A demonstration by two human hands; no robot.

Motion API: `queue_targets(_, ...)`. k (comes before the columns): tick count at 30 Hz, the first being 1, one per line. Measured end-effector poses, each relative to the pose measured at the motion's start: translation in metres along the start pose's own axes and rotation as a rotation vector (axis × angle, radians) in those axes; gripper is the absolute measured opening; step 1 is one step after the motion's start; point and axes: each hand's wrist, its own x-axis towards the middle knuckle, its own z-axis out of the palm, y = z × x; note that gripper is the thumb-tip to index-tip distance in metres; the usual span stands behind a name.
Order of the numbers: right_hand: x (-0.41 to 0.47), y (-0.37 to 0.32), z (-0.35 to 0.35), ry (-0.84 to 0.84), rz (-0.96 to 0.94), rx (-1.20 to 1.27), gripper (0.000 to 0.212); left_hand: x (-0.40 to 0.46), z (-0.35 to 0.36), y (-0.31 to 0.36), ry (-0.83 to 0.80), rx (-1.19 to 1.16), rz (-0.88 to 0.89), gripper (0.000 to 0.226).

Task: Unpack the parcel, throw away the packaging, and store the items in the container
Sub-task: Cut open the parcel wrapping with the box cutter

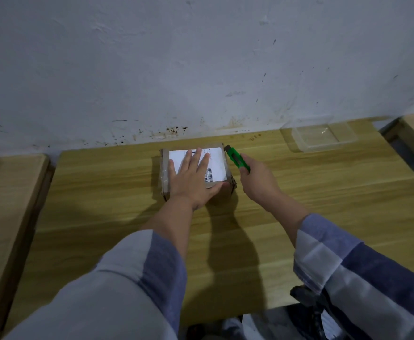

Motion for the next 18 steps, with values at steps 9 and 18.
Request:
queue_targets(9,0.001,-0.007,0.000,-0.002,-0.011,-0.044,0.046,0.000,-0.001,-0.001,-0.005,0.008,0.007,0.085)
queue_targets(18,0.007,-0.014,-0.001,-0.034,0.020,-0.096,0.047,0.000,0.000,-0.001,-0.012,-0.002,0.008,0.088)
